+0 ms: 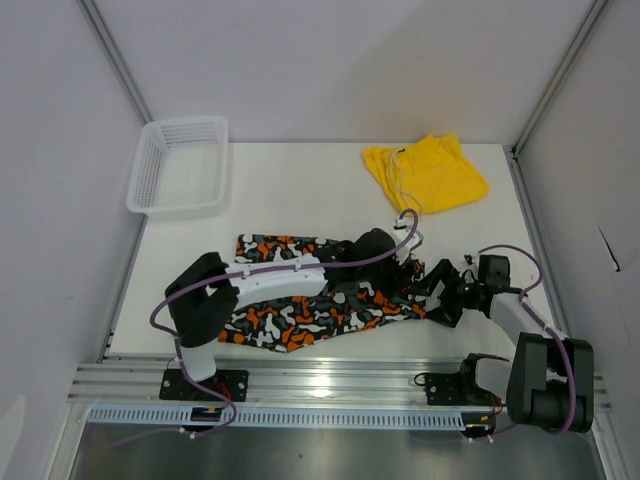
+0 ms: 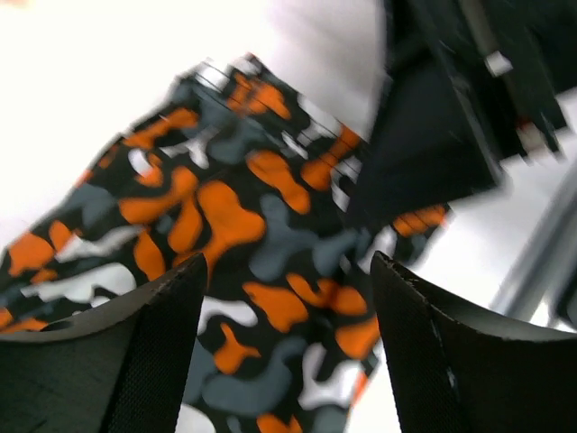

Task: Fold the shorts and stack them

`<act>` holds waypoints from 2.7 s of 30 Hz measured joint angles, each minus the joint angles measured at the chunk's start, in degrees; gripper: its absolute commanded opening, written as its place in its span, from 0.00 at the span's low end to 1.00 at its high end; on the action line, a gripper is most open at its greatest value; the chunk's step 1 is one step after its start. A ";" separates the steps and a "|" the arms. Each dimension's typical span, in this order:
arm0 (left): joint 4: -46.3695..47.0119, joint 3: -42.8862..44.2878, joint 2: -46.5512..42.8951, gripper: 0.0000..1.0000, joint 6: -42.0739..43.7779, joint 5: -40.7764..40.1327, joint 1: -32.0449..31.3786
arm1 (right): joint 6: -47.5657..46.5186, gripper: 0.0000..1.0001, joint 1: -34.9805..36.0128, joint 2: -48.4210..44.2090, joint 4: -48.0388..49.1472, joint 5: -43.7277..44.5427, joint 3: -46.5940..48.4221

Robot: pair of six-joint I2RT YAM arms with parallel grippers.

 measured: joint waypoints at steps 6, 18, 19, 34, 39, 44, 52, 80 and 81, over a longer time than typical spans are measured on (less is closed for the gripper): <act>-1.11 5.73 6.40 0.72 -3.41 2.14 5.79 | 2.43 0.99 -0.13 3.72 6.01 -3.37 -0.46; -7.96 21.73 21.49 0.68 -5.97 6.49 11.21 | 7.89 0.93 -0.35 1.62 13.64 -2.45 -3.61; -8.85 23.15 22.51 0.68 -6.08 7.08 11.30 | 7.98 0.90 -0.35 1.95 14.27 -2.32 -3.61; -18.80 37.11 32.94 0.64 -7.37 10.34 13.38 | 13.00 0.99 1.27 4.87 28.63 -0.96 -6.01; -19.04 37.33 33.05 0.63 -7.85 11.58 13.92 | 16.20 1.00 1.27 0.70 27.17 1.73 -7.52; -19.02 37.33 33.05 0.63 -8.26 12.09 14.12 | 21.73 0.99 2.21 -11.67 19.76 5.95 -10.99; -18.99 37.33 33.05 0.63 -8.39 12.46 14.27 | 33.00 0.99 4.83 -33.94 12.59 13.94 -16.20; -18.73 37.18 33.07 0.63 -9.31 15.45 15.28 | 47.19 0.99 22.71 -10.51 42.03 40.46 -18.97; -18.73 37.18 33.07 0.63 -9.31 15.45 15.28 | 47.32 0.99 22.71 -7.45 45.27 40.24 -18.75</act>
